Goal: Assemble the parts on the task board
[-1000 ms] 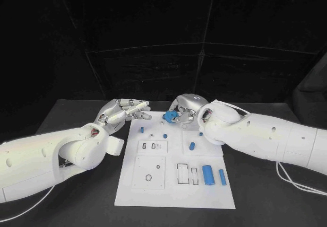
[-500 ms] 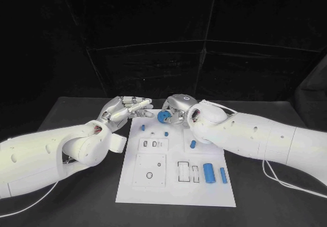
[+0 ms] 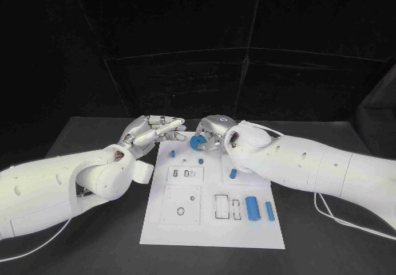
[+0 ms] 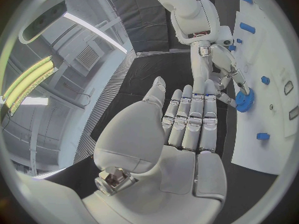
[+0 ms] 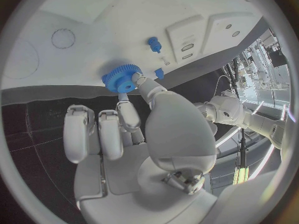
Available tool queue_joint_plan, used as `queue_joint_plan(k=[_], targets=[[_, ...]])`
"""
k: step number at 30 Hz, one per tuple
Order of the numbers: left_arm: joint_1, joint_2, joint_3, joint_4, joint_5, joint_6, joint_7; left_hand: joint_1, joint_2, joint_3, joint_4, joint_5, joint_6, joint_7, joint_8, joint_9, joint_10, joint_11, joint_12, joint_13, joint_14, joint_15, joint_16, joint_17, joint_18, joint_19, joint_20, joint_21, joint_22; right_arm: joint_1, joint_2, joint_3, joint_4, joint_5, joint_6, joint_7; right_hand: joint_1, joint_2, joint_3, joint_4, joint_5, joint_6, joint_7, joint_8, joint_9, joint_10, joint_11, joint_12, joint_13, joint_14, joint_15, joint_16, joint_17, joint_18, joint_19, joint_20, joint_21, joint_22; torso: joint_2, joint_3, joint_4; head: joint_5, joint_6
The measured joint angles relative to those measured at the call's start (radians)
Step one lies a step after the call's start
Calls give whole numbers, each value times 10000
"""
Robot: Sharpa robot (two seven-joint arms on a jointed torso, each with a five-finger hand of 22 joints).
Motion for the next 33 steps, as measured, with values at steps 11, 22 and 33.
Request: queue_joint_plan(k=[11,22,33], targets=[[1,0,0,3,0,2,-6,0,0,0,0,0,0,0,0,0,0,0,0,0,0,0,0,-1,0,0,0,0,0,-11,117,-6,-54,-43,210,6,-537,-385,-522,232,-437,-515,155,-347,-1,-174,106,-263,-266,-2,73,0,0,0,-54,130,0,-1,-1,0,-1,31,-35],[1,2,0,-2,1,4,-15,0,0,12,-70,0,0,0,0,0,0,0,0,0,0,0,0,-2,0,0,0,0,-12,-29,103,-13,-35,-46,317,14,-592,-350,-792,392,-537,-515,155,-346,13,-232,90,-328,-306,-2,73,-6,-1,1,-90,167,0,-1,-1,4,-12,45,-56],[1,2,0,-11,1,9,-29,36,36,12,-70,0,0,0,0,0,0,0,0,0,0,0,0,6,0,0,0,0,-12,-29,-131,-12,136,13,16,29,-249,-279,-2371,1538,-968,-2665,389,-434,-85,-797,339,-948,-969,-20,306,-87,-94,0,-163,343,-46,-1,-4,11,-19,7,-22]])
